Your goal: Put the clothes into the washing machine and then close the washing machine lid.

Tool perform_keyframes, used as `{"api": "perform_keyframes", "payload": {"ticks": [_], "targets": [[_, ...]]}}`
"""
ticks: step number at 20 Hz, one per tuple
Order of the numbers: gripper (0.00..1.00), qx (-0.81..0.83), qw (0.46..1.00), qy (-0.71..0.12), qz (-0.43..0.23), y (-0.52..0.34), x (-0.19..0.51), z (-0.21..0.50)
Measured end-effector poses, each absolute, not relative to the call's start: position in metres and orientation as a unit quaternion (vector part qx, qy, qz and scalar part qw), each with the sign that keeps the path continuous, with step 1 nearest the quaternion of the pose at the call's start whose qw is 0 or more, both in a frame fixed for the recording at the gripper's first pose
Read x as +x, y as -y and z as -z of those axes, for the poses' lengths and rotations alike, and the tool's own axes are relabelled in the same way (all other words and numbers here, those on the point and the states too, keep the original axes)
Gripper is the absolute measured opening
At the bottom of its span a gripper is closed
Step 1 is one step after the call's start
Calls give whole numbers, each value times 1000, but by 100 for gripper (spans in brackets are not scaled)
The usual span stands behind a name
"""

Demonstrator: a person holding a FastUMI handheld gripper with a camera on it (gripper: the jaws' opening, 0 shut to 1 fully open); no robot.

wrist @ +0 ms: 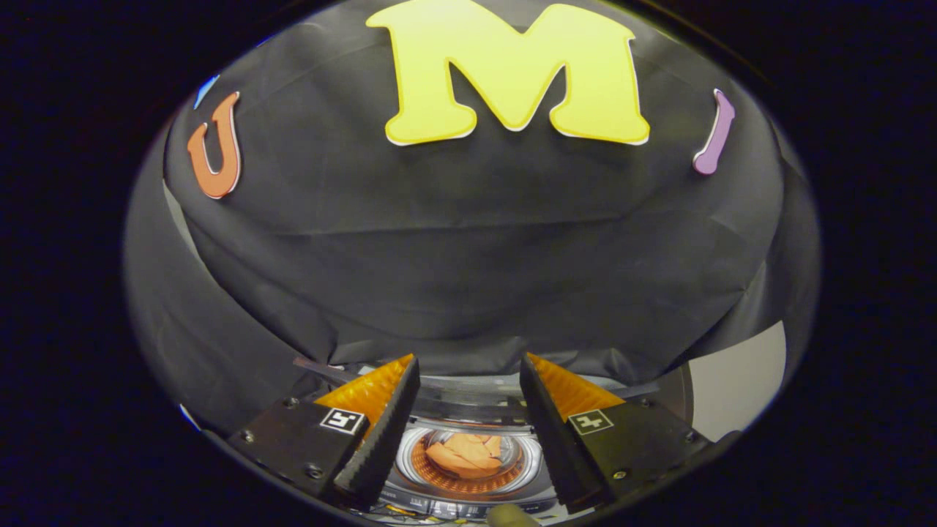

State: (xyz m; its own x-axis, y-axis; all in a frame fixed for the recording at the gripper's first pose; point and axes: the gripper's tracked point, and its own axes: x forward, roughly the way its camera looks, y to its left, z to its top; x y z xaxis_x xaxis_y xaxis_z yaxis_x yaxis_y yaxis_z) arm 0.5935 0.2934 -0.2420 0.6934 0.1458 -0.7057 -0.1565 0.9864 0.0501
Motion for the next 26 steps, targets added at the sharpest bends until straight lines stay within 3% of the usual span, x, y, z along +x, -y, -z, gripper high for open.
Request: {"api": "perform_keyframes", "payload": {"ticks": [26], "targets": [[87,17,906,-418,-66,-295,612,293]]}}
